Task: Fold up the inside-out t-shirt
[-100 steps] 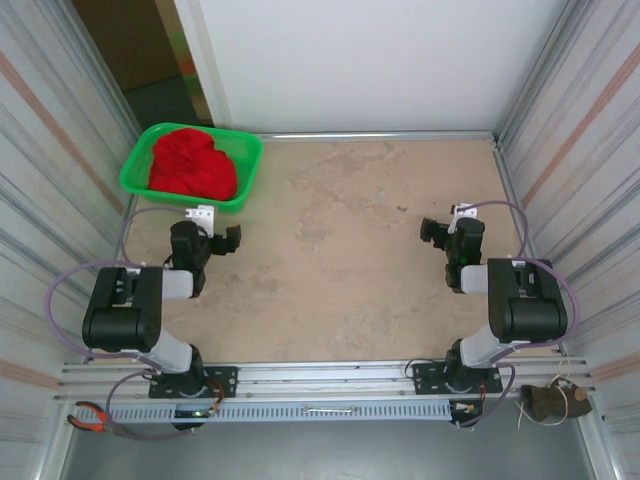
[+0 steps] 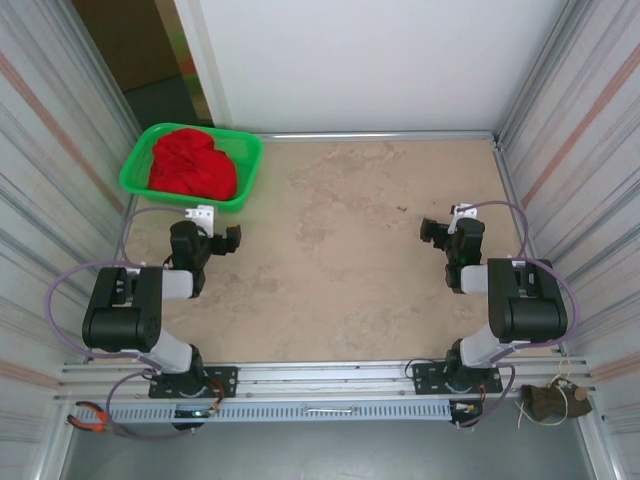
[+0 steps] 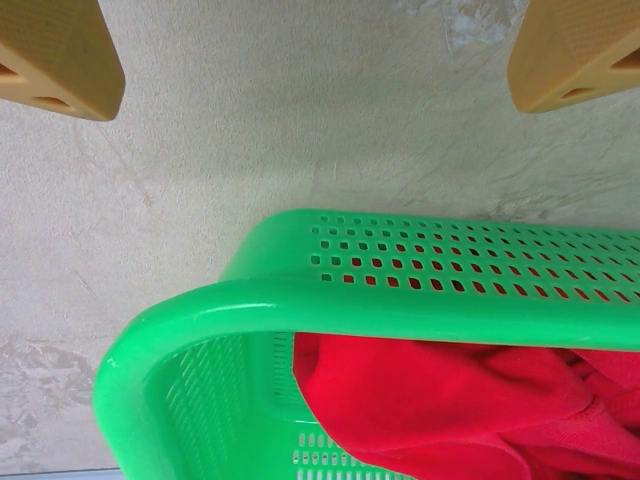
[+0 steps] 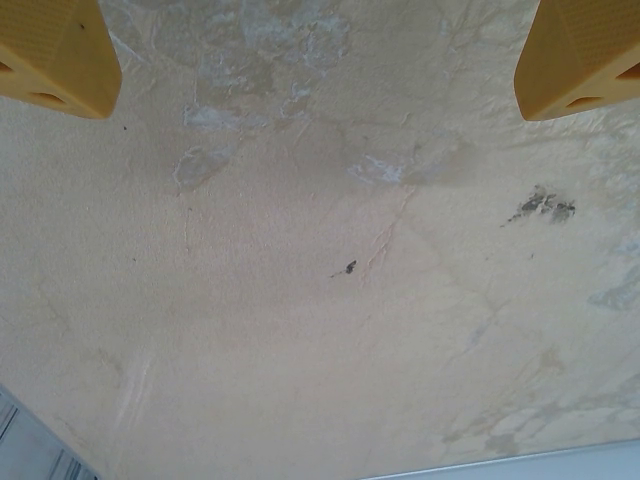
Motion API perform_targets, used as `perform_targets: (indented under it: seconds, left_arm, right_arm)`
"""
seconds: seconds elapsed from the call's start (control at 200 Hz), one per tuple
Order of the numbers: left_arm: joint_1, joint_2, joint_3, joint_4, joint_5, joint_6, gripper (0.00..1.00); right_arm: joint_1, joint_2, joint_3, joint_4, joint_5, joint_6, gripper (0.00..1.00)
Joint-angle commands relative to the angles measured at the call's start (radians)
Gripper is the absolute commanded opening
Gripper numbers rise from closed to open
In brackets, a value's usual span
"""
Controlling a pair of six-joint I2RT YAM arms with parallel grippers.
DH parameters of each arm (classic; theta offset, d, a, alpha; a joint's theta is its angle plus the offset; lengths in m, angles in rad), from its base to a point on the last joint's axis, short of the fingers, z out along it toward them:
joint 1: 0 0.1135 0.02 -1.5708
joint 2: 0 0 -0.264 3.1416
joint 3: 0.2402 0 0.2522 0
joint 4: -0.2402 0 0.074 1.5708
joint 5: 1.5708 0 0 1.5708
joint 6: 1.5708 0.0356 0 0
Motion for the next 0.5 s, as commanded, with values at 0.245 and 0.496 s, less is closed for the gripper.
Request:
perform_targets:
  seconds: [0.245, 0.496]
  left_arm:
    - [0.003, -0.015, 0.005, -0.003, -0.003, 0.009, 0.99]
    - [-0.011, -0.012, 0.011, -0.011, -0.040, 0.015, 0.99]
  right_arm:
    - [-0.003, -0.011, -0.009, 0.026, 0.001, -0.001, 0.99]
    - [-0.003, -0.010, -0.009, 0.026, 0.001, -0.001, 0.99]
